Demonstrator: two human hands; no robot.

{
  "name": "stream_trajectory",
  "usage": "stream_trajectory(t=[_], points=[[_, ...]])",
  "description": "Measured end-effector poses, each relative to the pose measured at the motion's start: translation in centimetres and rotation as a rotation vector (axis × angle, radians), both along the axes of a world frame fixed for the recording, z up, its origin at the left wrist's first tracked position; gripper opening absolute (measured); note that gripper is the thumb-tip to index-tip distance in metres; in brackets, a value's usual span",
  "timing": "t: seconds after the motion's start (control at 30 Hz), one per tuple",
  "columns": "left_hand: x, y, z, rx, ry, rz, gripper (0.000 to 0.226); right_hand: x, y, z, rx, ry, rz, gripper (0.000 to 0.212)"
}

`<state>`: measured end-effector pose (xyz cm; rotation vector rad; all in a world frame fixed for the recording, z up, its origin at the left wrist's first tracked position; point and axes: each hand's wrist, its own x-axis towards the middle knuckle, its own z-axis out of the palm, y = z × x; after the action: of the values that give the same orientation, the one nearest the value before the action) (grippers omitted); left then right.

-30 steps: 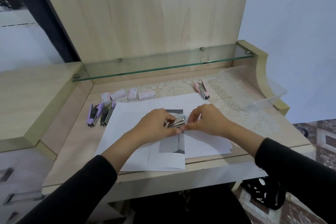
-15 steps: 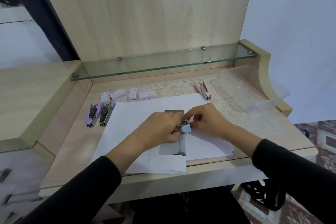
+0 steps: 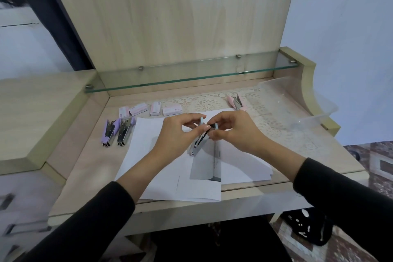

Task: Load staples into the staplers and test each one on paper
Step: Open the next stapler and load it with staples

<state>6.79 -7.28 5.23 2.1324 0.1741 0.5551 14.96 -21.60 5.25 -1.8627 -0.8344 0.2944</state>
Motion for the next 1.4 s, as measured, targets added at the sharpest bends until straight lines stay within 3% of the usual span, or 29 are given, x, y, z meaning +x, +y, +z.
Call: stream_trajectory(t=[0.13, 0.3, 0.93, 1.0, 1.1, 1.23, 1.4], points=[[0.1, 0.1, 0.3, 0.039, -0.005, -0.004, 0.019, 0.1, -0.3, -0.1, -0.025, 0.010, 0.003, 0.018], [0.0, 0.1, 0.3, 0.062, 0.009, -0.040, 0.015, -0.3, -0.3, -0.7, 0.092, 0.164, 0.036, 0.010], [-0.3, 0.0, -0.5, -0.066, -0.014, 0.009, 0.017, -1.1, 0.5, -1.6, 0.192, 0.140, -0.026, 0.012], [-0.2, 0.4, -0.4, -0.159, -0.010, 0.034, 0.015, -0.7, 0.3, -1.8, 0.220, 0.175, -0.028, 0.013], [-0.3, 1.3, 0.2, -0.506, -0.053, 0.063, 0.011, -0.2, -1.0, -2.3, 0.336, 0.340, -0.059, 0.012], [-0.1, 0.4, 0.1, -0.405, -0.006, 0.000, 0.018, 0.0, -1.5, -2.4, 0.282, 0.314, -0.041, 0.014], [0.6, 0.9, -0.1, -0.482, -0.012, -0.002, 0.017, 0.8, -1.9, -2.0, 0.187, 0.266, -0.080, 0.013]])
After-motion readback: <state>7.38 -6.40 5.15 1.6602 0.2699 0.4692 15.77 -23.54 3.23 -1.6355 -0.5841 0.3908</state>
